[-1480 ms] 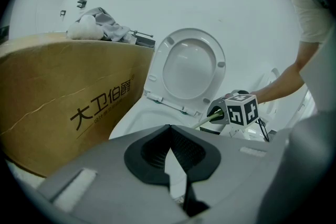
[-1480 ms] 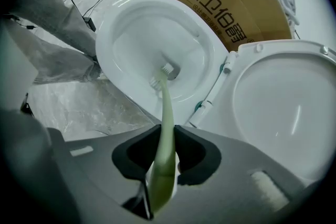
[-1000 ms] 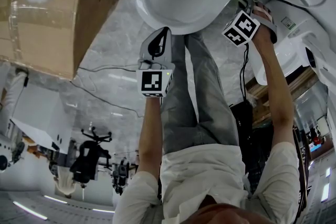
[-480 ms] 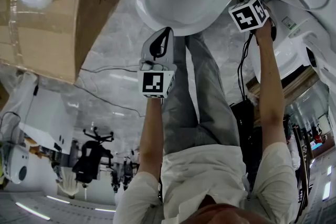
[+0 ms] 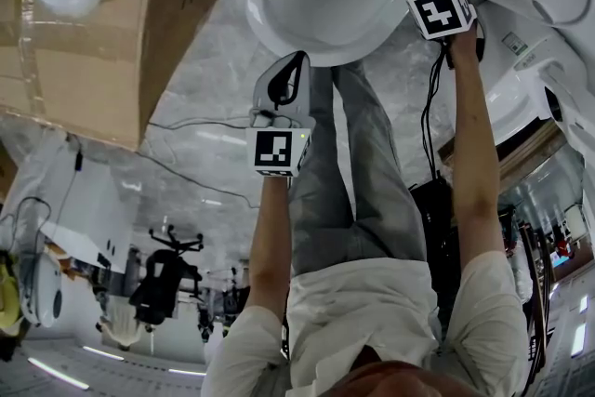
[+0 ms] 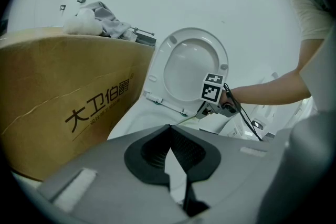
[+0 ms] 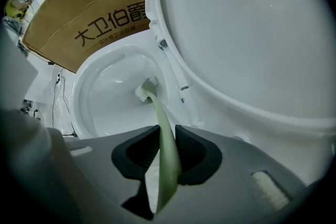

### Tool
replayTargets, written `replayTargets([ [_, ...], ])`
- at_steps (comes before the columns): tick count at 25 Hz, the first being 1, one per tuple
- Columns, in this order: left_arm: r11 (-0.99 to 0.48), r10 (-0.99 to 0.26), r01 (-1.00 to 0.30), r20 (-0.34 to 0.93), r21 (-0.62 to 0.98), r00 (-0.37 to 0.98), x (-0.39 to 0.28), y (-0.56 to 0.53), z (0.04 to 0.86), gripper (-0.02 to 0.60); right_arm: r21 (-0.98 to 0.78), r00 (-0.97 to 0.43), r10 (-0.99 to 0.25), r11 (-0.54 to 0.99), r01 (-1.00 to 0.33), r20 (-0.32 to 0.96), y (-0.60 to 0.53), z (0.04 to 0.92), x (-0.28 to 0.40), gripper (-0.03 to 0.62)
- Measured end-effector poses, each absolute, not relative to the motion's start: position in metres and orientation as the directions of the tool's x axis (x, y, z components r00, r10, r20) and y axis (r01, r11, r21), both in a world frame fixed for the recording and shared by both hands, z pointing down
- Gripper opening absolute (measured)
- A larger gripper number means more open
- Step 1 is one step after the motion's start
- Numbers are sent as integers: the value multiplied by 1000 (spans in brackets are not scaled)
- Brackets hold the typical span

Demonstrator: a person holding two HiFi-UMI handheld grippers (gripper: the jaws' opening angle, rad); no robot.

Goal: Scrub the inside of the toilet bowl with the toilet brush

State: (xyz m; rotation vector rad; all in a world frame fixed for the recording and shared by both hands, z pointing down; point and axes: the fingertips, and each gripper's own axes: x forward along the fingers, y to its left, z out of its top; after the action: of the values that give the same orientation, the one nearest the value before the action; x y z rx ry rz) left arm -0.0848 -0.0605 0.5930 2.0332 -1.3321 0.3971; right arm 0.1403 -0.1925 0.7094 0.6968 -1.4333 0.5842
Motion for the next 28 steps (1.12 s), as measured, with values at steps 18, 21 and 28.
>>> replayTargets([
  [18, -243, -689, -898, 586, 367, 426, -95, -57, 598, 18, -88, -145, -63, 544, -835, 987, -119, 715, 55, 86],
  [21, -252, -687, -897, 586, 362, 429, -96, -58, 597, 18, -126, -173, -48, 499, -857, 984, -101, 715, 43, 89],
  [28, -270, -675, -894, 592, 357, 440, -95, -57, 599, 18, -125, -196, -82, 524, -842, 977, -84, 707, 26, 95],
])
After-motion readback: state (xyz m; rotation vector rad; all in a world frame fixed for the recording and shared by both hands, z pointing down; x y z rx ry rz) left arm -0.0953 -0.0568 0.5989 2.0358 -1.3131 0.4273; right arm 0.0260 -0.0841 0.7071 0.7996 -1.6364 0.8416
